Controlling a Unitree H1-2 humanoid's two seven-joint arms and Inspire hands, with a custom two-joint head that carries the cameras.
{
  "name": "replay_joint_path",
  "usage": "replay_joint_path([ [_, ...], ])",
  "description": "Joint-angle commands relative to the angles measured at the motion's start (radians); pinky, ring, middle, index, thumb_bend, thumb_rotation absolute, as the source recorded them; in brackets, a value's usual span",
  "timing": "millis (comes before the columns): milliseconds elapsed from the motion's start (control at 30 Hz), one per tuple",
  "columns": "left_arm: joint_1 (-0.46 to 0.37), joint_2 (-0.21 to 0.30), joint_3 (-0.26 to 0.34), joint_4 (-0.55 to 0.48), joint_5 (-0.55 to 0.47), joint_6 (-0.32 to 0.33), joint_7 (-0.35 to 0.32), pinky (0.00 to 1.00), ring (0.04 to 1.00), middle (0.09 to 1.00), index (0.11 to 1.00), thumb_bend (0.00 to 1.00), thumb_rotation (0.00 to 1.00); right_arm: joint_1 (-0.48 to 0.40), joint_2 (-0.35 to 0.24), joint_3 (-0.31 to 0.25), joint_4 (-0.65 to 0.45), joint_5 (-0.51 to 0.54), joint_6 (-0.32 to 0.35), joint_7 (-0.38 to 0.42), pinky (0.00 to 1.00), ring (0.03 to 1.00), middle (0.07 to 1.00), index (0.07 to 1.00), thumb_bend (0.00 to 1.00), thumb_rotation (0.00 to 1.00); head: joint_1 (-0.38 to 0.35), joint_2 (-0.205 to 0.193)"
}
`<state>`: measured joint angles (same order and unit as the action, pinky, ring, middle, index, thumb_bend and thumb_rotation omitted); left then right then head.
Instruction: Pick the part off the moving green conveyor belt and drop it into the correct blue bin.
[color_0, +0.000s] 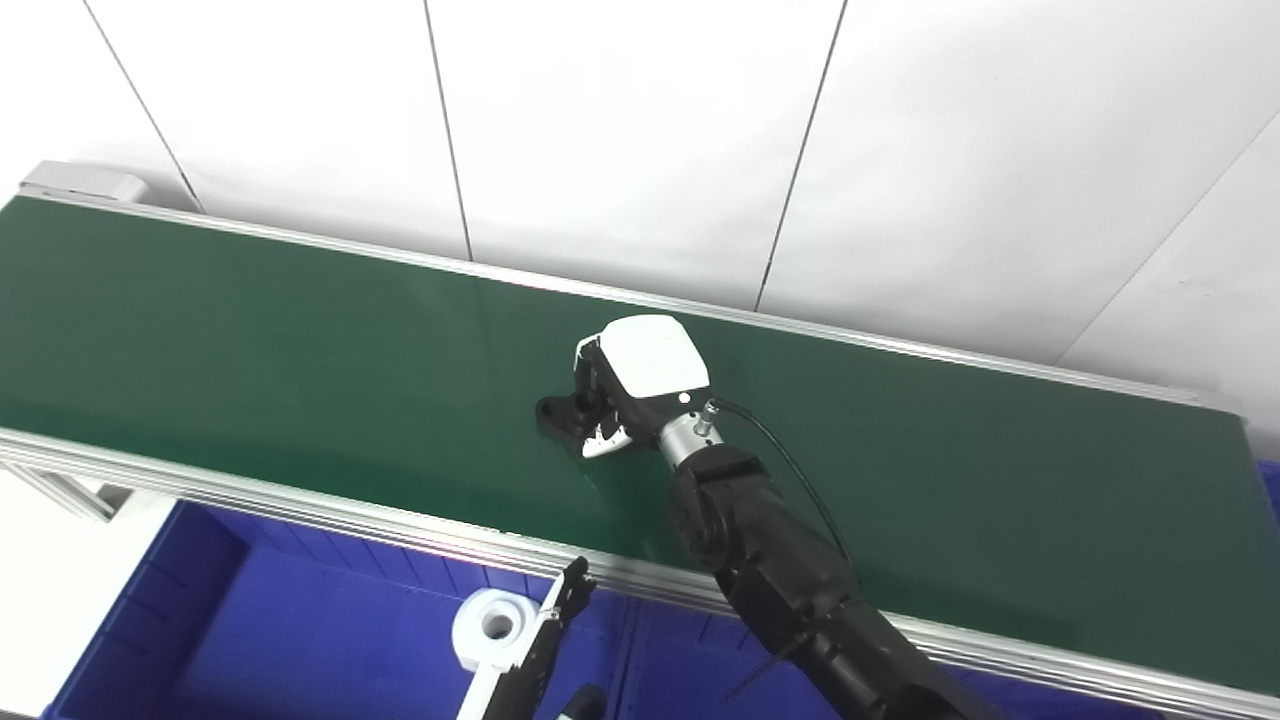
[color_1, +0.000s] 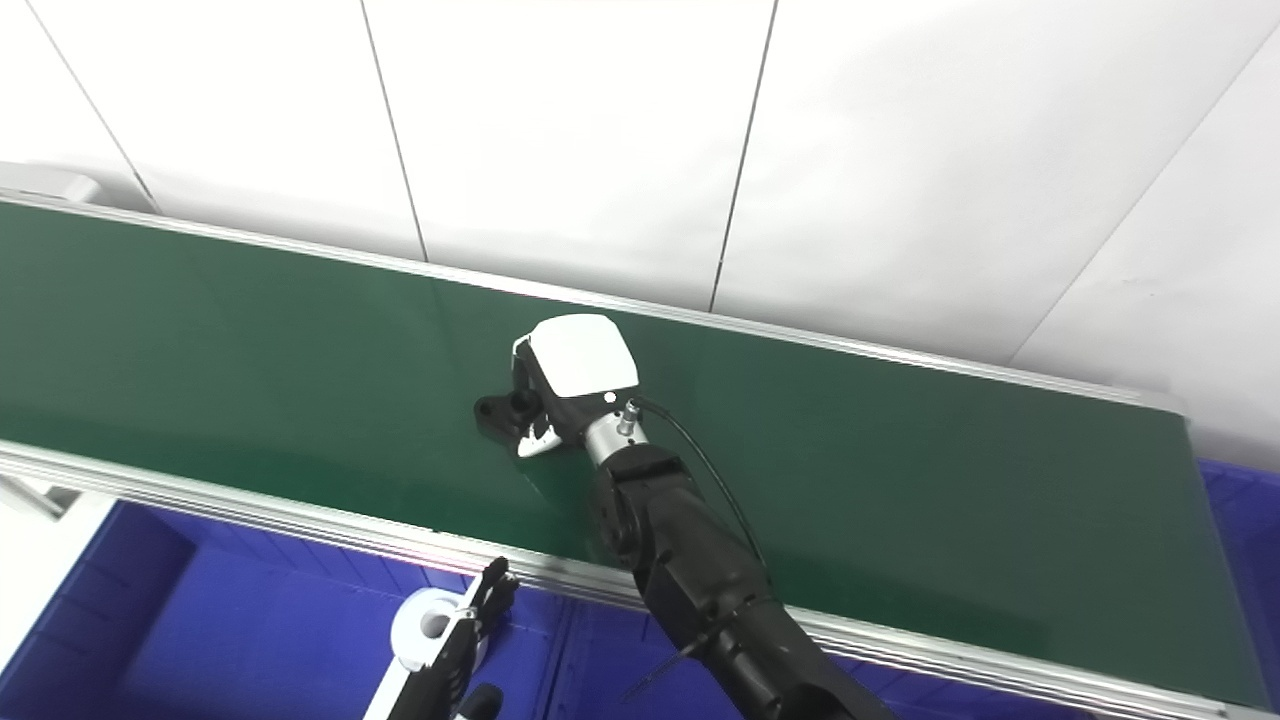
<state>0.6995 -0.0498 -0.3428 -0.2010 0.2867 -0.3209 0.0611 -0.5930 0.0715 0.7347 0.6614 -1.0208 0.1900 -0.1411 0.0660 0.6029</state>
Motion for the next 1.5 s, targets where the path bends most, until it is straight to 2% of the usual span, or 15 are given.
replay_joint_path([
  [0, 0.038, -0.060, -0.075, -0.037, -0.001, -0.002, -0.001, 1.00, 0.967, 0.967, 1.000, 0.52, 0.96, 0.010, -0.018, 0.020, 0.047, -0.027, 0.058, 0.045, 0.10, 0.175, 0.469, 0.484, 0.53, 0.00, -0.001, 0.000],
  [233, 0.037, -0.057, -0.077, -0.044, 0.009, 0.008, 0.007, 0.92, 0.936, 0.948, 0.987, 0.51, 0.96, 0.009, -0.040, 0.026, 0.020, -0.029, 0.073, 0.084, 0.11, 0.189, 0.469, 0.485, 0.53, 0.00, -0.009, 0.006],
  [433, 0.039, -0.060, -0.077, -0.049, 0.008, 0.019, 0.009, 0.88, 0.904, 0.924, 0.978, 0.49, 0.94, 0.025, -0.049, 0.014, -0.016, -0.010, 0.062, 0.079, 0.12, 0.190, 0.469, 0.485, 0.53, 0.00, -0.009, 0.006],
  [533, 0.037, -0.059, -0.076, -0.050, 0.006, 0.012, 0.010, 0.86, 0.882, 0.914, 0.978, 0.49, 0.94, 0.047, -0.060, 0.003, -0.077, -0.005, 0.051, 0.059, 0.11, 0.185, 0.469, 0.484, 0.53, 0.00, -0.028, 0.013],
  [667, 0.030, -0.056, -0.069, -0.046, -0.003, -0.002, 0.013, 0.84, 0.868, 0.913, 0.988, 0.50, 0.96, 0.092, -0.087, -0.010, -0.228, -0.007, 0.055, 0.090, 0.12, 0.185, 0.470, 0.483, 0.53, 0.00, -0.044, 0.016],
  [767, 0.024, -0.053, -0.060, -0.043, -0.001, -0.004, 0.017, 0.84, 0.860, 0.904, 1.000, 0.54, 0.98, 0.129, -0.114, -0.016, -0.374, -0.018, 0.073, 0.159, 0.14, 0.210, 0.470, 0.486, 0.53, 0.00, -0.057, 0.017],
  [933, 0.013, -0.041, -0.047, -0.055, -0.019, 0.006, 0.010, 0.85, 0.857, 0.906, 1.000, 0.54, 0.98, 0.206, -0.159, -0.043, -0.608, -0.036, 0.066, 0.232, 0.16, 0.221, 0.470, 0.486, 0.53, 0.00, -0.087, 0.022],
  [1067, 0.002, -0.015, -0.029, -0.075, -0.042, 0.027, -0.007, 0.88, 0.867, 0.909, 1.000, 0.55, 0.99, 0.263, -0.174, -0.065, -0.761, -0.062, 0.086, 0.306, 0.16, 0.226, 0.470, 0.487, 0.53, 0.00, -0.141, 0.036],
  [1133, -0.001, 0.004, -0.016, -0.094, -0.060, 0.044, -0.019, 0.92, 0.879, 0.910, 1.000, 0.57, 0.98, 0.290, -0.169, -0.079, -0.815, -0.077, 0.098, 0.339, 0.17, 0.232, 0.471, 0.488, 0.52, 0.00, -0.196, 0.054],
  [1167, -0.002, 0.010, -0.011, -0.101, -0.071, 0.051, -0.024, 0.93, 0.883, 0.911, 1.000, 0.57, 0.98, 0.303, -0.166, -0.086, -0.831, -0.084, 0.099, 0.346, 0.17, 0.233, 0.471, 0.488, 0.52, 0.00, -0.196, 0.054],
  [1200, -0.003, 0.019, -0.004, -0.112, -0.083, 0.060, -0.030, 0.94, 0.888, 0.914, 1.000, 0.59, 0.98, 0.313, -0.160, -0.091, -0.842, -0.092, 0.102, 0.352, 0.16, 0.230, 0.471, 0.488, 0.52, 0.00, -0.230, 0.068],
  [1300, -0.008, 0.037, 0.011, -0.133, -0.104, 0.077, -0.044, 0.96, 0.894, 0.925, 1.000, 0.63, 1.00, 0.344, -0.150, -0.106, -0.874, -0.123, 0.113, 0.375, 0.15, 0.215, 0.470, 0.488, 0.53, 0.00, -0.269, 0.085],
  [1333, -0.008, 0.043, 0.018, -0.144, -0.114, 0.085, -0.047, 0.97, 0.898, 0.928, 1.000, 0.63, 1.00, 0.353, -0.144, -0.107, -0.888, -0.139, 0.121, 0.391, 0.14, 0.213, 0.470, 0.487, 0.53, 0.00, -0.306, 0.101],
  [1433, -0.008, 0.056, 0.033, -0.168, -0.131, 0.110, -0.057, 0.99, 0.905, 0.930, 1.000, 0.63, 1.00, 0.379, -0.132, -0.112, -0.921, -0.171, 0.128, 0.426, 0.14, 0.211, 0.470, 0.487, 0.53, 0.00, -0.329, 0.112],
  [1467, -0.007, 0.062, 0.039, -0.182, -0.147, 0.132, -0.064, 1.00, 0.908, 0.929, 1.000, 0.63, 1.00, 0.397, -0.128, -0.112, -0.943, -0.187, 0.132, 0.444, 0.15, 0.211, 0.470, 0.487, 0.53, 0.00, -0.361, 0.126],
])
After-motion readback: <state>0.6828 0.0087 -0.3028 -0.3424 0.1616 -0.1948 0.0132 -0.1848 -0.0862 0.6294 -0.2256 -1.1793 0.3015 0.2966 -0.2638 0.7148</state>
